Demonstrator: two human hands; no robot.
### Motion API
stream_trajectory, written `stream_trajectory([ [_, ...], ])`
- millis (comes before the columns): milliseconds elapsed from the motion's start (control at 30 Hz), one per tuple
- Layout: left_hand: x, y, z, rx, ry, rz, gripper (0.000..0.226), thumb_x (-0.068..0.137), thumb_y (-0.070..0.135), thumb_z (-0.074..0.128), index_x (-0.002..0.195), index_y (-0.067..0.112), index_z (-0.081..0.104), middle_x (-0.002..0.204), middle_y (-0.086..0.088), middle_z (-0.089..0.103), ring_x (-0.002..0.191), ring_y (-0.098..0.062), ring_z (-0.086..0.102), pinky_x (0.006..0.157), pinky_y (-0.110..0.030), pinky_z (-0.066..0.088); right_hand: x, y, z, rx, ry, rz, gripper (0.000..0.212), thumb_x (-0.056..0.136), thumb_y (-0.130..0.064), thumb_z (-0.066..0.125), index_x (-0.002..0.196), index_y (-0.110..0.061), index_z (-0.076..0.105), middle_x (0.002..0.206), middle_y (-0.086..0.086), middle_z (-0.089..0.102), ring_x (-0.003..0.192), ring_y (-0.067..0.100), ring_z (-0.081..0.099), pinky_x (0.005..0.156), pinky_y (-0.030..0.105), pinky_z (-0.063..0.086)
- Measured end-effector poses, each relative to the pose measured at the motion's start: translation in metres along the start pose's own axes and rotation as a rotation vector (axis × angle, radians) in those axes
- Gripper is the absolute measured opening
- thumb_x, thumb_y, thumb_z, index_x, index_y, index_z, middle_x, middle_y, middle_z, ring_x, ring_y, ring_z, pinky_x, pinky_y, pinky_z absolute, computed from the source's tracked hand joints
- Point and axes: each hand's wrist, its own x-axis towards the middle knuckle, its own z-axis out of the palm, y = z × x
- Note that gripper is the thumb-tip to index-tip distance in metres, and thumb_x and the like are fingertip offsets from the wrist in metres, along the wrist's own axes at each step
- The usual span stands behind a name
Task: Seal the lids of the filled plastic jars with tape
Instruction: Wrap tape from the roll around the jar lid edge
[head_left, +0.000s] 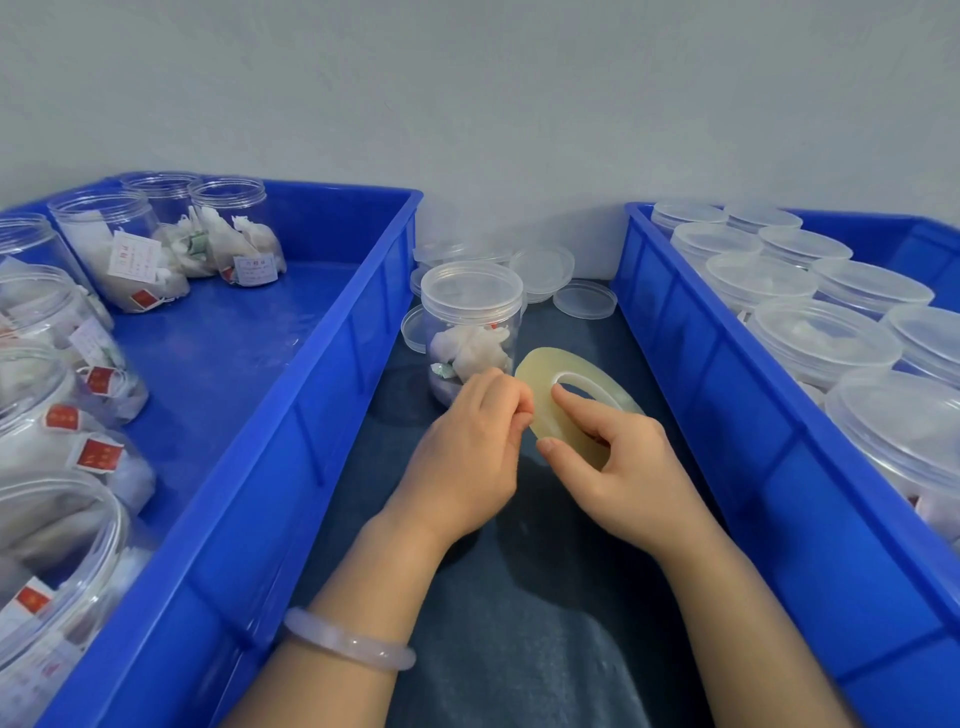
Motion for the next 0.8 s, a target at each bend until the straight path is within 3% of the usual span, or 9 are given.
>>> stream_trajectory([
  [67,0.0,0.001,0.002,0.038,-0.034,0.011,0.019,0.091,0.001,0.047,0.086,0.017,0.038,0.088,0.006,0.036,0.074,-0.007,0.025,0.062,-0.022,0.024,0.001,0.0,0.0,-0.015,-0.024,0.0,0.057,0.085,-0.028,0.064,0.138,-0.014,0.049,0.117,-0.004,0.066,0.099,-0.007,0.05,0.074,-0.006,0.033],
  [200,0.0,0.002,0.002,0.073,-0.117,0.002,0.018,0.09,0.003,0.045,0.085,0.016,0.034,0.088,0.004,0.033,0.074,-0.008,0.021,0.064,-0.021,0.02,0.001,-0.001,-0.002,-0.022,-0.064,0.048,0.058,0.085,-0.029,0.064,0.139,-0.016,0.048,0.135,-0.008,0.056,0.12,0.001,0.048,0.078,-0.002,0.03],
  [333,-0.003,-0.001,0.001,-0.088,-0.082,-0.026,0.015,0.092,0.007,0.049,0.085,0.017,0.04,0.087,0.009,0.039,0.08,-0.006,0.035,0.071,-0.017,0.031,0.002,-0.005,-0.005,0.052,-0.052,0.076,0.053,0.084,-0.026,0.065,0.134,-0.015,0.054,0.119,-0.008,0.065,0.109,0.007,0.057,0.082,0.009,0.041],
  [433,-0.005,-0.002,-0.003,-0.299,0.013,-0.104,0.019,0.088,0.016,0.061,0.095,0.03,0.049,0.099,0.017,0.055,0.096,0.004,0.052,0.084,-0.007,0.039,0.003,-0.007,-0.01,0.135,-0.016,0.104,0.05,0.084,-0.025,0.066,0.132,-0.016,0.056,0.116,-0.012,0.065,0.105,0.007,0.06,0.091,0.025,0.047],
  [500,-0.006,-0.002,-0.003,-0.286,0.077,-0.076,0.036,0.081,0.012,0.073,0.11,0.029,0.059,0.106,0.014,0.063,0.102,0.002,0.057,0.09,-0.01,0.043,0.003,-0.006,-0.013,0.176,0.01,0.126,0.045,0.084,-0.025,0.066,0.128,-0.013,0.06,0.103,0.001,0.071,0.093,0.015,0.063,0.085,0.037,0.05],
  [567,-0.004,-0.002,0.0,-0.192,0.197,0.013,0.031,0.076,0.006,0.077,0.106,0.011,0.071,0.1,0.0,0.069,0.093,-0.004,0.061,0.087,-0.012,0.046,0.002,-0.006,-0.013,0.177,0.01,0.123,0.043,0.082,-0.03,0.064,0.117,-0.005,0.063,0.096,0.017,0.068,0.088,0.028,0.061,0.081,0.044,0.049],
  [600,-0.004,-0.002,0.001,-0.17,0.254,0.043,0.026,0.074,0.004,0.077,0.1,0.006,0.074,0.094,-0.004,0.07,0.087,-0.006,0.062,0.084,-0.012,0.047,0.002,-0.005,-0.013,0.174,0.005,0.117,0.042,0.082,-0.03,0.064,0.115,-0.004,0.063,0.098,0.017,0.068,0.091,0.029,0.061,0.082,0.045,0.048],
  [700,-0.002,-0.003,0.0,-0.135,0.306,0.105,0.015,0.072,0.003,0.077,0.087,0.003,0.077,0.082,-0.007,0.069,0.076,-0.009,0.061,0.074,-0.013,0.05,0.001,-0.008,-0.01,0.15,-0.015,0.096,0.046,0.084,-0.024,0.065,0.128,-0.013,0.059,0.116,-0.006,0.068,0.104,0.011,0.061,0.091,0.029,0.048],
  [800,-0.003,-0.006,-0.003,-0.077,0.263,0.135,0.006,0.075,0.008,0.075,0.08,0.005,0.077,0.079,-0.003,0.068,0.072,-0.01,0.06,0.068,-0.024,0.052,0.002,-0.006,-0.01,0.085,-0.031,0.073,0.05,0.084,-0.024,0.065,0.132,-0.014,0.056,0.125,-0.005,0.064,0.106,0.008,0.058,0.093,0.026,0.045],
])
